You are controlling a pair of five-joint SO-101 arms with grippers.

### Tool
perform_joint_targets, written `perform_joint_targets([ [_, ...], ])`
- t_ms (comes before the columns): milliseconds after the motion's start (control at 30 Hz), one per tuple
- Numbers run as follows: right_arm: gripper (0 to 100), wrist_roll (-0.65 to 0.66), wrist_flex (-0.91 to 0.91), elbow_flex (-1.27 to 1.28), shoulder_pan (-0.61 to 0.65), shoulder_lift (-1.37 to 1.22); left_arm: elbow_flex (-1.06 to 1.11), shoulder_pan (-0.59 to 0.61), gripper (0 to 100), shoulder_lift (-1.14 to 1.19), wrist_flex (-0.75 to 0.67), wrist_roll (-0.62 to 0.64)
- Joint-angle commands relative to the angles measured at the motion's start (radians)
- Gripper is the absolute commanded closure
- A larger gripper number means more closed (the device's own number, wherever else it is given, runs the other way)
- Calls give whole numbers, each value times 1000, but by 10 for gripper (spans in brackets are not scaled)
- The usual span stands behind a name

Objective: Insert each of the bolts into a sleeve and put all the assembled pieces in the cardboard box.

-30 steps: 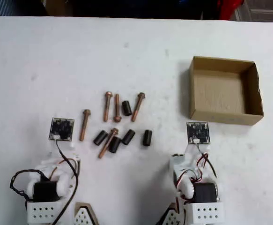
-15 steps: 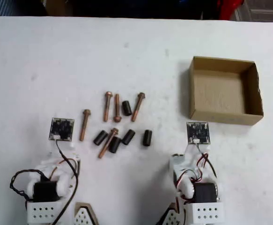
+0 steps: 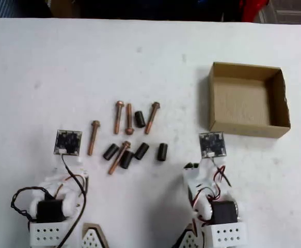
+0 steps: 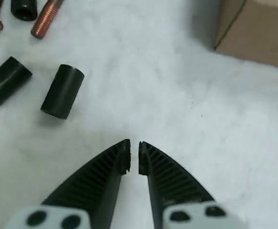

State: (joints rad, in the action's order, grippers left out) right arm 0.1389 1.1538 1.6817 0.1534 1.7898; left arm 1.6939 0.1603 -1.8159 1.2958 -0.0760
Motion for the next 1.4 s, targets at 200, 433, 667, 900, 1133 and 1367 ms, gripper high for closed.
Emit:
perform_joint_targets([
  [200, 971, 433, -25, 9, 4, 10, -2, -10, 976, -7, -9, -8],
  [433, 971, 446, -22, 9, 4, 10, -2, -10, 976, -7, -9, -8],
  [667, 971, 445, -21, 9, 2, 10, -2, -10, 976, -7, -9, -8],
  [900, 971, 443, 18, -72, -85, 10, -2, -10, 976, -7, -9, -8],
  [1133, 970, 512, 93, -210, -199, 8, -2, -10, 976, -7, -9, -8],
  [1367, 970, 574, 93, -210, -203, 8, -2, -10, 976, -7, -9, -8],
])
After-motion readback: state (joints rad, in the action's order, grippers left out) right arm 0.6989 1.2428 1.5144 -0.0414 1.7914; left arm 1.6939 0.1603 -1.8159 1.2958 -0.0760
